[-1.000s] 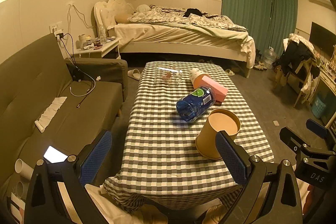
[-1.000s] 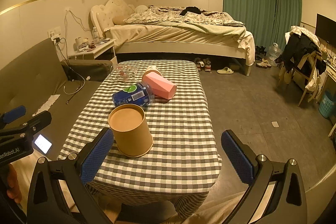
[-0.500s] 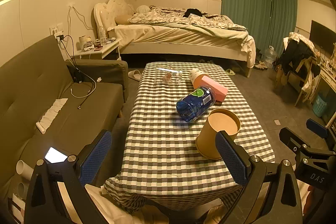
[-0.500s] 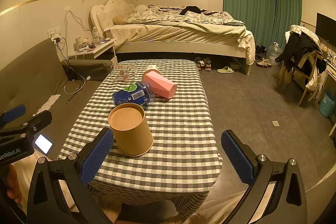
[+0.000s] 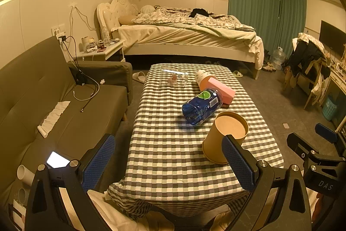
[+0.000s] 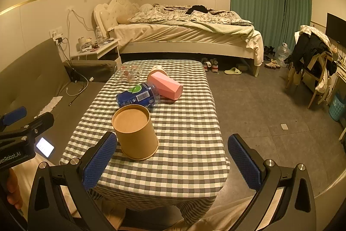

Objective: Flip cup upside down

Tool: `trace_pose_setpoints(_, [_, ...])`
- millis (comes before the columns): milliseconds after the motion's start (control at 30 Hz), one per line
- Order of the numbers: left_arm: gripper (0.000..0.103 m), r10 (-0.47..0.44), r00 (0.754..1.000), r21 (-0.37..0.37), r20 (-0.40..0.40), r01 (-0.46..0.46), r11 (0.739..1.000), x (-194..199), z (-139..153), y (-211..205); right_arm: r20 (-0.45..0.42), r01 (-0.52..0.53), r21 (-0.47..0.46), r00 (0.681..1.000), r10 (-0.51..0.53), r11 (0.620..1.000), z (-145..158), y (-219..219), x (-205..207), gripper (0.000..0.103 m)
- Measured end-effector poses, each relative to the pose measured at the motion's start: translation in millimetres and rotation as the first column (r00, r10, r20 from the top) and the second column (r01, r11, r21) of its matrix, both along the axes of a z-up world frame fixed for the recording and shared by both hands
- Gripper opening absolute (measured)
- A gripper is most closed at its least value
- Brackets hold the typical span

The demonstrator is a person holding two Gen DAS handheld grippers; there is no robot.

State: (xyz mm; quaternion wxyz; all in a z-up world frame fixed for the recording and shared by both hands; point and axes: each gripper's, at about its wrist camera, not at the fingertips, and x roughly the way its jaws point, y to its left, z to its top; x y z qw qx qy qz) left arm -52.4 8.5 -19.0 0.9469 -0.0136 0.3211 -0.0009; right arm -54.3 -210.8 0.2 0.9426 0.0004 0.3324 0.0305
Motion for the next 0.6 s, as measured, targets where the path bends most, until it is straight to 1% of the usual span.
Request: trace_pose_setpoints(600, [0.102,-0.002,1.0,0.002,-0.002,0.002,1.0,-0.8,-0.7,-0.3,-0.005,-0.01,-0.006,1.0,0.01,1.0,-2.2,4.2,0.5,0.103])
